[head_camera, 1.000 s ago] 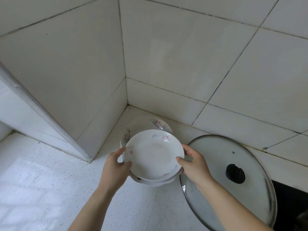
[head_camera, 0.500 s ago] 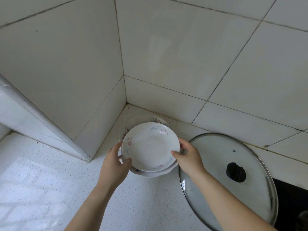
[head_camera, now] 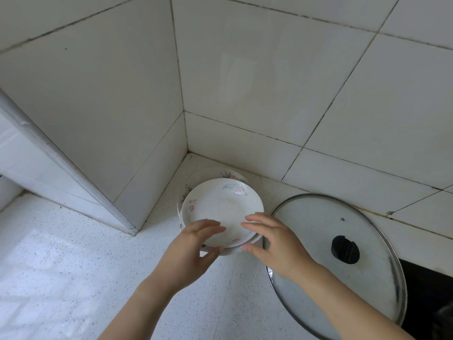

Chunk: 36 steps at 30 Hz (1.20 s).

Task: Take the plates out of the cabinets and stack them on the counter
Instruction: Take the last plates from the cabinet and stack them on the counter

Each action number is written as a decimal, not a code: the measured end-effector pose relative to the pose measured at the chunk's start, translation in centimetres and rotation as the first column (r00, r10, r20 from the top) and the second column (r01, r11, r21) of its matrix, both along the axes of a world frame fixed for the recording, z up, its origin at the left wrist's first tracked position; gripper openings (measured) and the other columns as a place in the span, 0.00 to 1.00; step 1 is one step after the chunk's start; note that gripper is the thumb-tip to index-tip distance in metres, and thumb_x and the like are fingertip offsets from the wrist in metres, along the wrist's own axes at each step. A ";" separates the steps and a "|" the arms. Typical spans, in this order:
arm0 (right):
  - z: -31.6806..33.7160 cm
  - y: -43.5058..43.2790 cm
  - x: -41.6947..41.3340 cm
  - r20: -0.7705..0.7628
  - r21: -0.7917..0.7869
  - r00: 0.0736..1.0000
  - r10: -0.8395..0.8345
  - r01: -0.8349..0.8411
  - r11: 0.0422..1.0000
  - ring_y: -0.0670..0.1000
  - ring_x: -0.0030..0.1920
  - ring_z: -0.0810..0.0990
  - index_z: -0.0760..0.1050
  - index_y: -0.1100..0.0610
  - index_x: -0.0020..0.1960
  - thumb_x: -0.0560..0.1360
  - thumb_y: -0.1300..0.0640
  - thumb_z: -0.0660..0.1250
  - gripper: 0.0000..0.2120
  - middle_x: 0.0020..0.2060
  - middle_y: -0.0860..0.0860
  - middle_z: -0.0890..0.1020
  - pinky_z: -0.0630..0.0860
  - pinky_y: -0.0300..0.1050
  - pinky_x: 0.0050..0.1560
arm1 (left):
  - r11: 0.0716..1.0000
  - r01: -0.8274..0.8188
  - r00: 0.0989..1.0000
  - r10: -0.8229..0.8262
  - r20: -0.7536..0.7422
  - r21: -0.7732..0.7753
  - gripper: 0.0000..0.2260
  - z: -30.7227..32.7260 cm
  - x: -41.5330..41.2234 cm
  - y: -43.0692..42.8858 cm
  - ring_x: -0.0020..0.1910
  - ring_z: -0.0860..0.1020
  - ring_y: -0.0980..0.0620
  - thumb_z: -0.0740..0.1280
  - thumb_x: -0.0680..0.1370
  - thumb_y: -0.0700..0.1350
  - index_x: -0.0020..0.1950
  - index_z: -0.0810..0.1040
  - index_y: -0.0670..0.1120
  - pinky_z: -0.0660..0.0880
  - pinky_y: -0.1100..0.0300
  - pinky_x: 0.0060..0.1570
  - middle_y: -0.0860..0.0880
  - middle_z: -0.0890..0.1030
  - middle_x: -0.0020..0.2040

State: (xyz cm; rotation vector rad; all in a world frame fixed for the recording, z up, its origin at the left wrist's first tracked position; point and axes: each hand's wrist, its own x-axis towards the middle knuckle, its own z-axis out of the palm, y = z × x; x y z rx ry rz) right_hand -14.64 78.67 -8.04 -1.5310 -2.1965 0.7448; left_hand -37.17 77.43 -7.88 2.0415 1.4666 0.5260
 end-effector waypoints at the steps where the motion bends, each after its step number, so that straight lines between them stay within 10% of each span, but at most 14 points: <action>1: -0.2 -0.1 0.1 0.028 -0.002 0.999 0.031 -0.031 1.000 0.35 0.65 0.63 0.76 0.49 0.62 0.70 0.40 0.67 0.24 0.62 0.39 0.73 0.58 0.28 0.63 | 1.000 0.015 1.000 -0.015 -0.022 0.014 0.18 -0.3 0.0 -0.1 0.62 0.72 0.60 0.70 0.73 0.50 0.62 0.76 0.57 0.68 0.71 0.55 0.61 0.75 0.62; 11: -2.0 1.1 -0.4 0.087 0.213 0.994 0.067 -0.085 0.973 0.43 0.50 0.73 0.84 0.53 0.45 0.64 0.53 0.74 0.10 0.42 0.45 0.84 0.74 0.35 0.46 | 0.992 0.061 0.982 -0.040 -0.186 0.108 0.13 -2.4 0.1 0.4 0.49 0.81 0.58 0.73 0.69 0.54 0.52 0.81 0.57 0.71 0.49 0.64 0.60 0.82 0.48; 36: -2.7 1.0 -2.4 0.151 0.169 0.988 0.002 -0.028 0.985 0.54 0.48 0.80 0.82 0.59 0.47 0.65 0.61 0.75 0.10 0.45 0.52 0.83 0.79 0.44 0.45 | 0.989 0.047 0.960 -0.006 -0.279 0.138 0.12 -2.7 -0.2 1.9 0.44 0.83 0.53 0.77 0.65 0.47 0.47 0.82 0.54 0.74 0.44 0.57 0.57 0.83 0.43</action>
